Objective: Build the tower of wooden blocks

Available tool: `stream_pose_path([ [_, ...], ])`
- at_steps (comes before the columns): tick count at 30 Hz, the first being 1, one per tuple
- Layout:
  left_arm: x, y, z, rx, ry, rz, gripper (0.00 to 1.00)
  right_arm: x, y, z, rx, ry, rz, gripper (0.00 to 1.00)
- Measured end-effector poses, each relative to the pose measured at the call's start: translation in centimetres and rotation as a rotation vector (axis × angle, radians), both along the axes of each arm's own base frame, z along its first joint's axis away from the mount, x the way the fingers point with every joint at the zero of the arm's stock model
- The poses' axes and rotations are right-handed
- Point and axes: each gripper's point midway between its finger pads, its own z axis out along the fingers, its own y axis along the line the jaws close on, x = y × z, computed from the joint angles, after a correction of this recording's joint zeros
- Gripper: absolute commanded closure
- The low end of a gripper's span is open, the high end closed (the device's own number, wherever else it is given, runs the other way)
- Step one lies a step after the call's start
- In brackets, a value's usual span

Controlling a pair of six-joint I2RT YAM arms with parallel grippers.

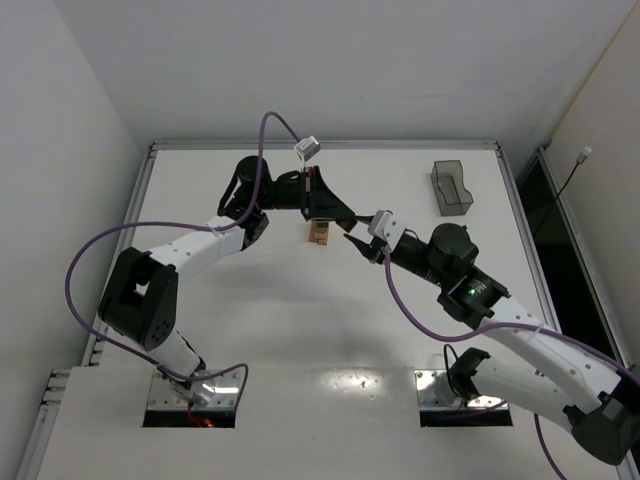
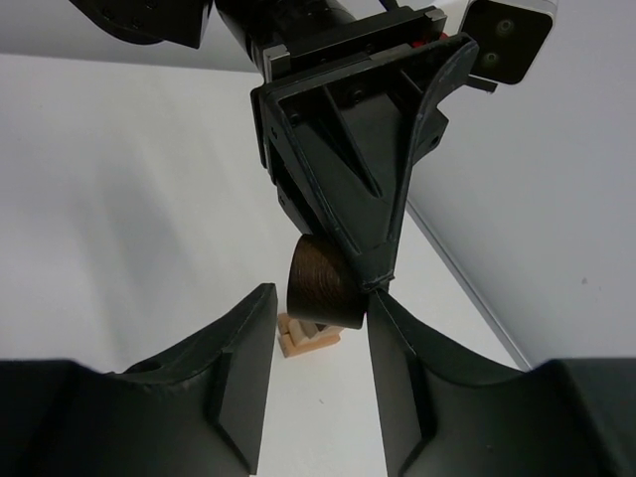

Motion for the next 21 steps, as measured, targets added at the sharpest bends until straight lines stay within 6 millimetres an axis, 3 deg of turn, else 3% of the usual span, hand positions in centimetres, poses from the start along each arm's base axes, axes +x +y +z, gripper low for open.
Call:
stream_pose_path([
  [4,-0.04,-0.13,-0.25,0.009,-0.002,-0.001,1.0,0.23,-0.16,-0.08,0.001,0.005,-0.015,0.68],
  [12,0.34,-0.24,-0.59,0.025,-0.021,0.016,1.0,0.69,-0.32,-0.42,-0.003,0.016,-0.04,0.98],
  [15,0.47,-0.31,-0.63,0.031,-0.026,0.023,0.99,0.87,-0.39,-0.53,-0.005,0.018,-0.05,1.0],
  [16,0.53,-0.32,-0.66,0.034,-0.028,0.026,0.75,0.93,-0.4,-0.56,-0.005,0.018,-0.053,1.0],
  [18,0.65,-0.32,-0.86,0.046,-0.034,0.034,0.59,1.0,-0.38,-0.64,-0.007,0.02,-0.054,1.0],
  [19,0.65,-0.41,-0.95,0.055,-0.034,0.035,0.46,1.02,-0.33,-0.62,-0.006,0.018,-0.053,1.0],
  [21,0.63,-0.58,-1.05,0.068,-0.04,0.039,0.4,1.03,-0.29,-0.6,-0.005,0.017,-0.052,1.0],
])
